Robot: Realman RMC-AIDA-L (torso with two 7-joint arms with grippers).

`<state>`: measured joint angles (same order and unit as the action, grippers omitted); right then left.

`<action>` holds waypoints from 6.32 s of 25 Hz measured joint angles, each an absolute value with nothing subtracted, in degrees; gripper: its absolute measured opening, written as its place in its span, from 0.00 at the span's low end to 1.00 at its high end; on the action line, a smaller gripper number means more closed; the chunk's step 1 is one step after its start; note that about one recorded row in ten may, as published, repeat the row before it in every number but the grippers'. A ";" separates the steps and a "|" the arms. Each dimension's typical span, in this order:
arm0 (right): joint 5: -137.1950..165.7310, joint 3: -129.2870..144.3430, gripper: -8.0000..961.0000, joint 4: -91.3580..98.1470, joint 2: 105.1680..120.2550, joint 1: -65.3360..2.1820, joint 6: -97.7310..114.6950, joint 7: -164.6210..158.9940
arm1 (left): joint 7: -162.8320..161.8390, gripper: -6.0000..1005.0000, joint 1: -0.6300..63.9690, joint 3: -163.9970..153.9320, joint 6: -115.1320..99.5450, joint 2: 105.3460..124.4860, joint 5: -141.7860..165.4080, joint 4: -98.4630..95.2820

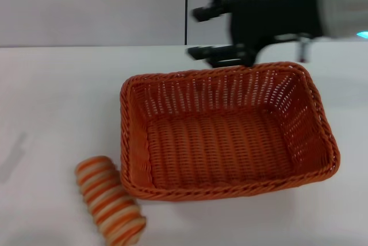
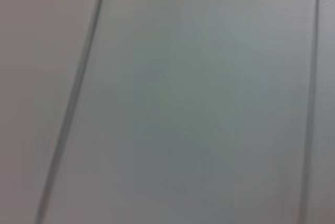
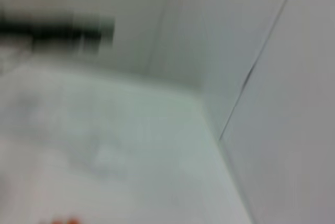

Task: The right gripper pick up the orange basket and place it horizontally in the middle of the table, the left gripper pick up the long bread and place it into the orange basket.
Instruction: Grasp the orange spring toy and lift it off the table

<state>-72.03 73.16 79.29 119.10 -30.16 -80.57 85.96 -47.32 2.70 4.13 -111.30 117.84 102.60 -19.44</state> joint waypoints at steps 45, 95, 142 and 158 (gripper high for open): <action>-111.93 43.27 0.64 50.79 118.91 -9.32 -97.05 103.13 | -82.74 0.71 11.98 -28.14 -100.38 118.45 125.04 -44.49; -111.52 42.62 0.64 49.38 118.65 -7.35 -98.10 103.26 | -71.03 0.05 10.20 -16.16 -103.01 117.85 123.11 -42.00; -110.91 42.45 0.64 49.28 118.59 -7.07 -98.29 103.16 | -72.11 0.81 12.22 -27.62 -97.70 118.34 123.66 -34.05; -110.91 41.84 0.64 49.11 118.47 -6.94 -98.79 102.91 | -62.08 0.80 12.57 -27.74 -95.52 118.39 123.51 -28.39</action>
<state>-110.91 41.84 49.11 118.47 -6.94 -98.79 102.91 -62.08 12.57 -27.74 -95.52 118.39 123.51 -28.39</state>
